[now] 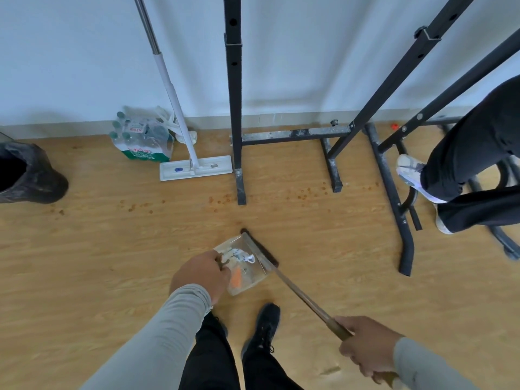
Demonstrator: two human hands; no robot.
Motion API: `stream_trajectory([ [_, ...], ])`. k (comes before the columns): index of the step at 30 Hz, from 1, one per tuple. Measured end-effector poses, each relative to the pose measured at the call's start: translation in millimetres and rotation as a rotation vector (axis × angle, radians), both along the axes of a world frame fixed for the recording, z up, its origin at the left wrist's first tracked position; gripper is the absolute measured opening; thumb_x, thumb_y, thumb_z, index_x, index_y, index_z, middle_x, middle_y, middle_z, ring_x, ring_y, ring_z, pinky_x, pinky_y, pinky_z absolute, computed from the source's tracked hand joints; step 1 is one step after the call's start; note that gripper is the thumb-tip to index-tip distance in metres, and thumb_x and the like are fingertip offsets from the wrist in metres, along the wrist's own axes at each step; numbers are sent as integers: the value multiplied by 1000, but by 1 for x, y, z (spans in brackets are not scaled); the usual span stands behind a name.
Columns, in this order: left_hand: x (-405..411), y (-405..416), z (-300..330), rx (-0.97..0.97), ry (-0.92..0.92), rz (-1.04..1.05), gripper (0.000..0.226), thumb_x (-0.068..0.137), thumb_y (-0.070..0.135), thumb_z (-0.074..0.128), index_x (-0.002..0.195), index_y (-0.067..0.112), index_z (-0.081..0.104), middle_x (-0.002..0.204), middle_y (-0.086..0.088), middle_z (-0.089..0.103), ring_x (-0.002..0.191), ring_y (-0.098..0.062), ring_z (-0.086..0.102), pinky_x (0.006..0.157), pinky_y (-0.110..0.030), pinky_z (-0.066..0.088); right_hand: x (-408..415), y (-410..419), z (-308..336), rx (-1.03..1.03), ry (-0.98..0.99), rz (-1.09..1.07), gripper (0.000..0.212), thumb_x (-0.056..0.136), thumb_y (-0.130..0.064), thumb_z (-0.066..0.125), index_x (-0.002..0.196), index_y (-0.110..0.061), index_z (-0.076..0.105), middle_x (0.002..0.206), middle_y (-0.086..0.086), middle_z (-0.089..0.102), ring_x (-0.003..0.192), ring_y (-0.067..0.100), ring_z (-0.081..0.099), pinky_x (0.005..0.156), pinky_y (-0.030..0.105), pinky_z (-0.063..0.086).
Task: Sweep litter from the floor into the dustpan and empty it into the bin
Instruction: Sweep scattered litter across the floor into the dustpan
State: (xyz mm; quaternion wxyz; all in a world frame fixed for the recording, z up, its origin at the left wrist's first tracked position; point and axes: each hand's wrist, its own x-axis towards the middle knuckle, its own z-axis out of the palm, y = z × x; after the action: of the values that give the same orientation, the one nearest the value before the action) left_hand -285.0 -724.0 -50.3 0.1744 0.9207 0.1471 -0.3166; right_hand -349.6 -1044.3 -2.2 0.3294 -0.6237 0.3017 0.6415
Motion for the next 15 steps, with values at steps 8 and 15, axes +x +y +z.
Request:
stream_trajectory([
  [8,1,0,-1,-27,9,-18,12,91,38,52,97,30,60,78,11,63,69,-11,61,63,-30,53,-16,-42,41,-89,-66,-229,62,98,-5,53,152,-29,37,62,9,46,46,18,36,45,26,29],
  [15,-7,7,0,-86,37,10,18,92,38,52,107,30,57,86,11,63,76,-14,63,68,-30,54,-13,18,-8,-200,-107,74,68,96,-8,48,158,-27,26,91,2,51,64,17,52,53,25,47],
])
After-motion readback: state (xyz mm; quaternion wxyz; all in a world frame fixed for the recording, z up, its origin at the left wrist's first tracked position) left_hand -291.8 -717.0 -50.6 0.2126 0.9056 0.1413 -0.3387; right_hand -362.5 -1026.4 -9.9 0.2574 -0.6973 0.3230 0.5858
